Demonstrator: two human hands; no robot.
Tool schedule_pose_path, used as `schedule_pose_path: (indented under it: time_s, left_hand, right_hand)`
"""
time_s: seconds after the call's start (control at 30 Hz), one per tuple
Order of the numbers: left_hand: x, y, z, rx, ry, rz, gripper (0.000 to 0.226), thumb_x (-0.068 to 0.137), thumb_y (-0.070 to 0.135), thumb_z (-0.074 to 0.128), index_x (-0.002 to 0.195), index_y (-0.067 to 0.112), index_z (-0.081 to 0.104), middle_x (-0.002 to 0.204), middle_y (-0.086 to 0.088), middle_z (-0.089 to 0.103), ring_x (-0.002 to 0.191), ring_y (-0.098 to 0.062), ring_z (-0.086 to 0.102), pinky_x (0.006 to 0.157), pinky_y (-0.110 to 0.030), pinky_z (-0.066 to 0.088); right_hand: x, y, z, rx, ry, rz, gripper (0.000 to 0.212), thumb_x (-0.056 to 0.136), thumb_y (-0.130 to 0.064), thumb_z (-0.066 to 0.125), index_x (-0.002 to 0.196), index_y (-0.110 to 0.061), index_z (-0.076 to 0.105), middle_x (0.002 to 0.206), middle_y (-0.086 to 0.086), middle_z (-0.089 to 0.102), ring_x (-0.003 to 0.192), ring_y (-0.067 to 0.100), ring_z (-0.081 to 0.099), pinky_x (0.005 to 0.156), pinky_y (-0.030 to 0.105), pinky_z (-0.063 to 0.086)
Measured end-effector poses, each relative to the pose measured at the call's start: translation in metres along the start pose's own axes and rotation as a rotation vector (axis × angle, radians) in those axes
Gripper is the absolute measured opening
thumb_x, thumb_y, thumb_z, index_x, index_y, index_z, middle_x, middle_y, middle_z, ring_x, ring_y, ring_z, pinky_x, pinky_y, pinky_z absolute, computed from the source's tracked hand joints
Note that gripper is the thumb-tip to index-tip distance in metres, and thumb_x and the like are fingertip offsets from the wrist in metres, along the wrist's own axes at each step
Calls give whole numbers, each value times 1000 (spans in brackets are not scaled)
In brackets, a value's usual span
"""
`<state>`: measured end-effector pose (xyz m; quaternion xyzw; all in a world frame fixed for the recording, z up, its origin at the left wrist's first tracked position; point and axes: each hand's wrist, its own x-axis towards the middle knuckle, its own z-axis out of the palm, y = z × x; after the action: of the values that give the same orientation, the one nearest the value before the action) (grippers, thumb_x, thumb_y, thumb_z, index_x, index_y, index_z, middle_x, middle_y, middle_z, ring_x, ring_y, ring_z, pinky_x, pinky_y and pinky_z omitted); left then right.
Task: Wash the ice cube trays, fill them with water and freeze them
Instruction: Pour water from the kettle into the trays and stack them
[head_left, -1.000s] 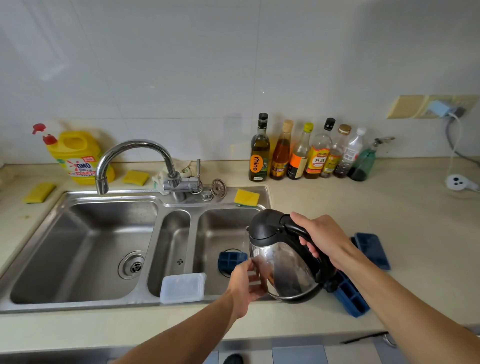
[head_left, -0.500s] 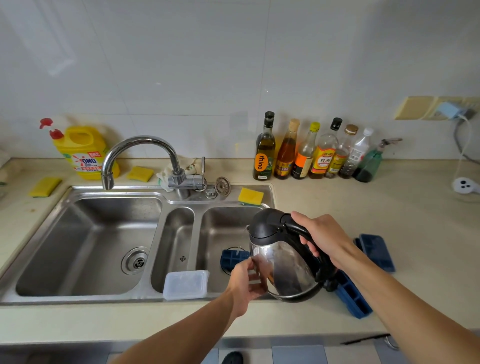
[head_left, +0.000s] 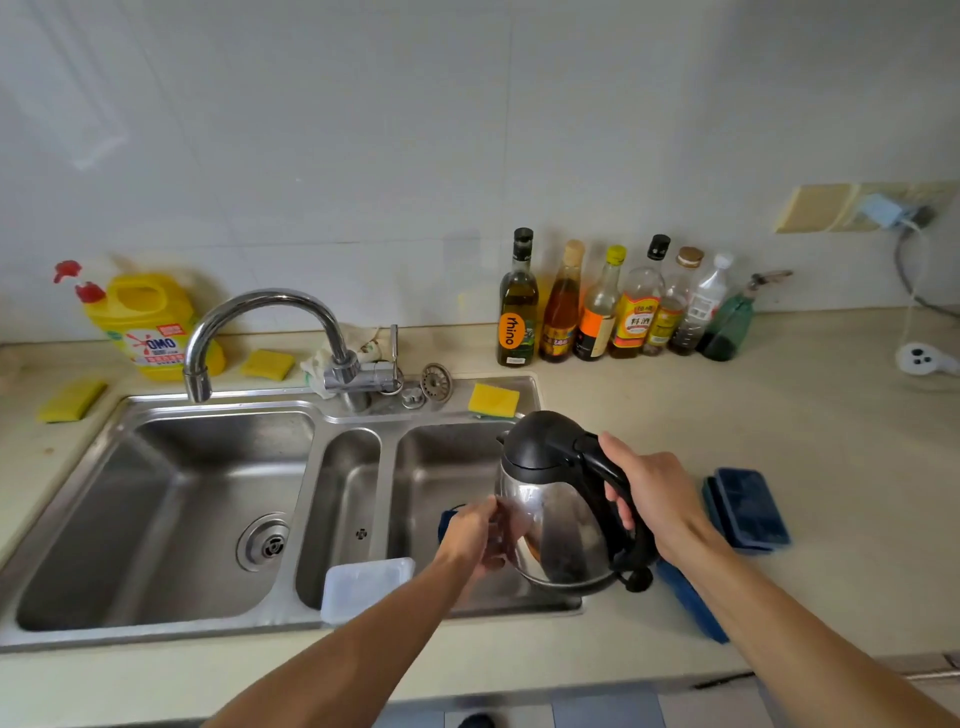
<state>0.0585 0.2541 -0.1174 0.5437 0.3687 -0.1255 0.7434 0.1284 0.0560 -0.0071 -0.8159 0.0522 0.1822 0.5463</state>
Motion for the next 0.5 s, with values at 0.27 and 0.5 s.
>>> schedule_pose_path:
  time_s: [0.27, 0.5]
  left_hand:
    - [12, 66, 35, 432, 54, 548, 11, 101, 19, 58, 106, 21, 68, 95, 9, 75, 92, -4, 69, 83, -20, 53]
    - [53, 105, 75, 588, -135, 576, 23, 100, 19, 61, 101, 42, 60, 101, 22, 72, 103, 5, 65, 92, -14, 48]
  right_hand:
    - [32, 18, -14, 224, 195, 29, 62, 91, -64, 58, 51, -17, 66, 52, 10, 59, 45, 20, 55, 58, 36, 50]
    - [85, 19, -31, 207, 284, 36, 60, 76, -74, 53, 52, -22, 67, 54, 11, 62, 47, 17, 58, 65, 36, 52]
